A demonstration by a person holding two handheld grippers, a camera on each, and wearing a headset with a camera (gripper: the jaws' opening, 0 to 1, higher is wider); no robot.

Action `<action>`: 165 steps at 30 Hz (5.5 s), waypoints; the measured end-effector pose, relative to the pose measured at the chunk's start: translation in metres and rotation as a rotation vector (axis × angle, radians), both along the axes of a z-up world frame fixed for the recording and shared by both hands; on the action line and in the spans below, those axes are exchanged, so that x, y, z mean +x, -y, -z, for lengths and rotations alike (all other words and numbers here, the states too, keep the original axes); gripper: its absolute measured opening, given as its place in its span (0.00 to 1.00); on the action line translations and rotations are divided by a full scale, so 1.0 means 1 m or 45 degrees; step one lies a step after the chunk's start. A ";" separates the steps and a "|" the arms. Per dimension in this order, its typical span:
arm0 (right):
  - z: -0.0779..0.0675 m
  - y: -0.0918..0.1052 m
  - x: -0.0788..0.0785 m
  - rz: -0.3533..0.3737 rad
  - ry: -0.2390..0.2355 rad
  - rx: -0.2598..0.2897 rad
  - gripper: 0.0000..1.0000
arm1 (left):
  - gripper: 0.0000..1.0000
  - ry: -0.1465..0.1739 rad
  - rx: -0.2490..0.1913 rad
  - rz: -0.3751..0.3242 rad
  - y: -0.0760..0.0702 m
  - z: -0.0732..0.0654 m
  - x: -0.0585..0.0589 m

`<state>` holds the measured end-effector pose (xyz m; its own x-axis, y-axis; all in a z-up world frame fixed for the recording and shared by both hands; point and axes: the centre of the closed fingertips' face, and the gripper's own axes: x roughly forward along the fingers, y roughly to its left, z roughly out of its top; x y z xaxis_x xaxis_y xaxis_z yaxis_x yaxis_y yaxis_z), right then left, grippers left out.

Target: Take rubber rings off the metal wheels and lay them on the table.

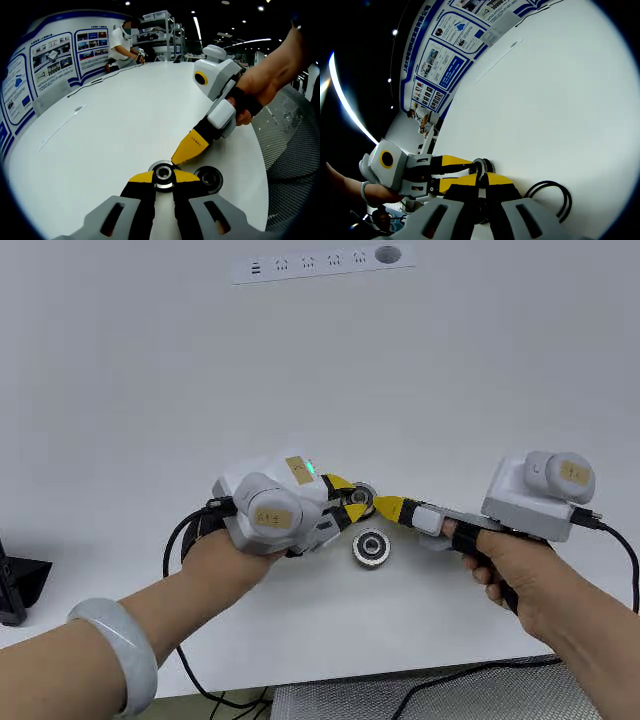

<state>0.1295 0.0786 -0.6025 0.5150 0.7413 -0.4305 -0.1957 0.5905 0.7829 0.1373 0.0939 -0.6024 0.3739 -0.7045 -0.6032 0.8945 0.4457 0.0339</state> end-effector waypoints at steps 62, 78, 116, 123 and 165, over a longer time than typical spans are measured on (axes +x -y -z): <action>0.004 -0.006 0.008 -0.018 0.029 -0.037 0.23 | 0.13 -0.002 -0.012 -0.011 0.000 0.000 0.000; -0.002 -0.010 0.007 -0.027 0.034 -0.006 0.26 | 0.13 -0.004 -0.018 -0.015 -0.001 0.000 0.000; -0.004 -0.005 0.001 -0.030 -0.006 0.041 0.14 | 0.13 -0.006 -0.017 -0.018 -0.001 0.000 0.001; -0.001 -0.003 0.001 -0.019 -0.005 0.008 0.08 | 0.13 -0.005 -0.017 -0.016 -0.001 0.000 0.001; -0.014 -0.009 0.008 -0.012 0.046 0.001 0.02 | 0.13 -0.002 -0.012 -0.009 -0.002 0.000 0.000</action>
